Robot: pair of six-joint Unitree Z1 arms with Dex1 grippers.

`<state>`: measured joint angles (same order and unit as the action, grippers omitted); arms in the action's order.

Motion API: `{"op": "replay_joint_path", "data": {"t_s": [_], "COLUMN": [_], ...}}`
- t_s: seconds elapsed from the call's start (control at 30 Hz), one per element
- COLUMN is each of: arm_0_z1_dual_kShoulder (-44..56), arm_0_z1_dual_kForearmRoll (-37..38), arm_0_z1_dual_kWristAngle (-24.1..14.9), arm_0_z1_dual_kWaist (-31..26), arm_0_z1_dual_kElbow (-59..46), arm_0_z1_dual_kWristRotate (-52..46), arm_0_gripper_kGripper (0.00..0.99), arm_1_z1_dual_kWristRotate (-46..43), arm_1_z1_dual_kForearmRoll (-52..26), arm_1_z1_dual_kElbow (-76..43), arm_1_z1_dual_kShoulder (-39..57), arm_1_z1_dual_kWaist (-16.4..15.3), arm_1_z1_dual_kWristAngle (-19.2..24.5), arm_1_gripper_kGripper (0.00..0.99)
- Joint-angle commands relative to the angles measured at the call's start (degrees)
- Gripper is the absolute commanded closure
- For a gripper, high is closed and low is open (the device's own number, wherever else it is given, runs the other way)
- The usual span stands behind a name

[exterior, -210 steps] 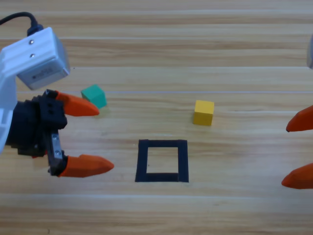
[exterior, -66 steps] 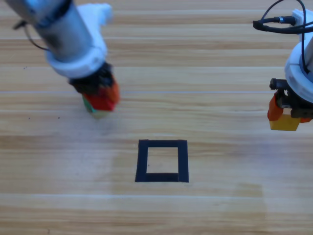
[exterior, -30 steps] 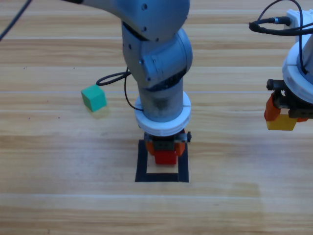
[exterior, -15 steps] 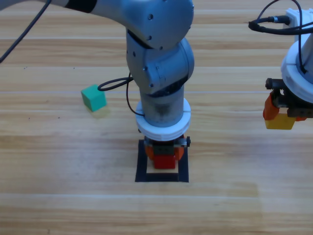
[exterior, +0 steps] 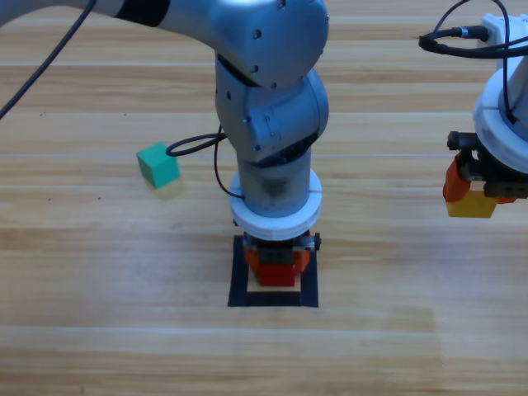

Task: Stack the blocks in the rectangular block: red at the bottom, yellow in the middle, green on top

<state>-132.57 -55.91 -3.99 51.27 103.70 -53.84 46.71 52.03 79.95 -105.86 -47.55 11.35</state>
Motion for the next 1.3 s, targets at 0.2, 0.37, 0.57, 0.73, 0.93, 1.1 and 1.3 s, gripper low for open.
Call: {"op": "replay_joint_path", "data": {"t_s": [0.2, 0.37, 0.57, 0.73, 0.93, 1.1, 1.3], "arm_0_z1_dual_kShoulder": [-2.70, -0.59, 5.56, 18.05, 38.17, 48.63, 62.25], "arm_0_z1_dual_kForearmRoll": [-0.43, -0.51, -4.65, -4.82, -6.32, -4.29, 5.99], "arm_0_z1_dual_kWristAngle": [-1.29, -2.17, -6.65, -6.91, -9.55, -13.94, -12.54], "arm_0_z1_dual_kWaist": [1.99, 1.99, 0.76, -5.30, -14.53, -18.58, -20.42], "arm_0_z1_dual_kElbow": [0.72, 0.45, 9.07, 9.07, -7.46, -18.09, -32.24], "arm_0_z1_dual_kWristRotate": [0.23, -0.04, 0.67, 1.90, 4.36, 16.05, 33.01], "arm_0_gripper_kGripper": [0.000, 0.000, 0.000, 0.000, 0.000, 0.001, 0.001], "arm_1_z1_dual_kWristRotate": [-0.13, -0.22, 0.58, 2.24, 5.06, 6.11, 6.46], "arm_1_z1_dual_kForearmRoll": [-1.23, -1.23, -0.79, -0.26, 4.40, 7.03, 8.53], "arm_1_z1_dual_kElbow": [-1.12, -1.03, 0.29, 1.70, 10.13, 18.13, 25.69], "arm_1_z1_dual_kShoulder": [-2.78, -1.90, -0.58, -1.46, -7.79, -14.55, -20.53], "arm_1_z1_dual_kWaist": [-1.84, -1.84, -3.42, -5.27, -9.40, -11.95, -14.23], "arm_1_z1_dual_kWristAngle": [-0.98, -0.89, -0.63, -0.72, -0.89, -1.42, -1.86], "arm_1_gripper_kGripper": [0.904, 0.904, 0.904, 0.903, 0.903, 0.901, 0.901]}}
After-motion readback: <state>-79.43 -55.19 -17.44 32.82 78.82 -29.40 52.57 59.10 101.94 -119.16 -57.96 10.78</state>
